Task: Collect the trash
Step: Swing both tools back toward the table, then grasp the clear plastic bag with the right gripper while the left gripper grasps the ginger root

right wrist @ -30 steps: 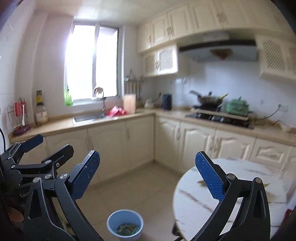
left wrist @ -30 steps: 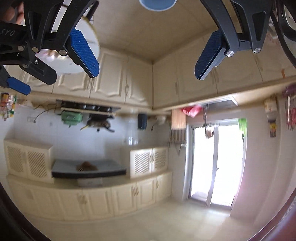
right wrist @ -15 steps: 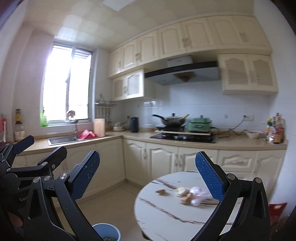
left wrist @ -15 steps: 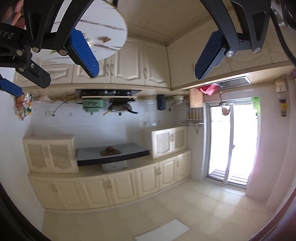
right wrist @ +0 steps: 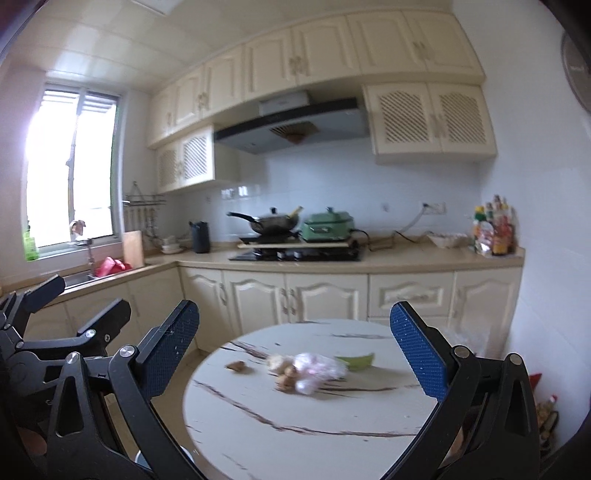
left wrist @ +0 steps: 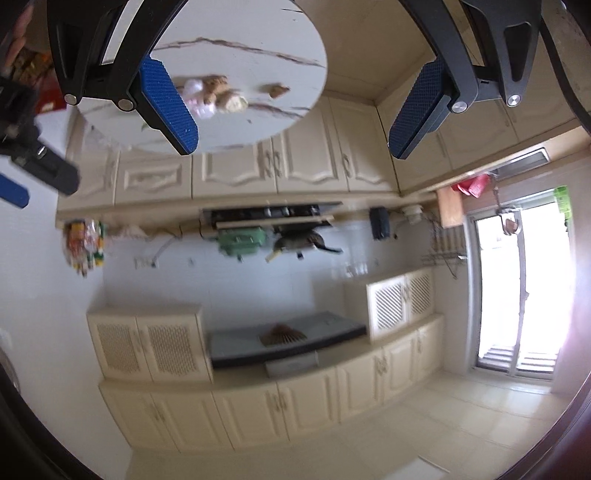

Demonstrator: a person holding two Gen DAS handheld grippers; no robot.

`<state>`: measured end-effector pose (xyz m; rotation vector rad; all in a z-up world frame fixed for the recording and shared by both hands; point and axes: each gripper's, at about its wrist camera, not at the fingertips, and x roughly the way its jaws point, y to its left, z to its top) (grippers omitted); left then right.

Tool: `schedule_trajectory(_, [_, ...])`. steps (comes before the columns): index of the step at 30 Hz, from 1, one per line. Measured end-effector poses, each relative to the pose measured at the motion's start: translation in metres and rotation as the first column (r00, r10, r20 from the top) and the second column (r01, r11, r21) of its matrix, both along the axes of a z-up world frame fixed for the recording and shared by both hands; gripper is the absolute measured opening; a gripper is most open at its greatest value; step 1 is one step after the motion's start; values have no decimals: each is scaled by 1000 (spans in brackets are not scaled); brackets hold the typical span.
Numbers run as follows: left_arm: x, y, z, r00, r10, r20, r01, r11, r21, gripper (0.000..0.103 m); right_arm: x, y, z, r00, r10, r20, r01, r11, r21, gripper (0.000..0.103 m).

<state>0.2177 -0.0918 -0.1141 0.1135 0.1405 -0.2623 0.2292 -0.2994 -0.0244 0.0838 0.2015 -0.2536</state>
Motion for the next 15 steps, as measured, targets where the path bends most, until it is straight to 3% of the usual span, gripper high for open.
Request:
schedule_trajectory(9, [114,-19,-5,968,-32,-248,42,998,35,102,55,-79,-51,978,-76,-193,98,989,109,103])
schedule_trajectory(15, [207,-25,-7,898,-62,-435,73,997,9,102,112,-106,-116,925,-31,-378,99,982,160,103])
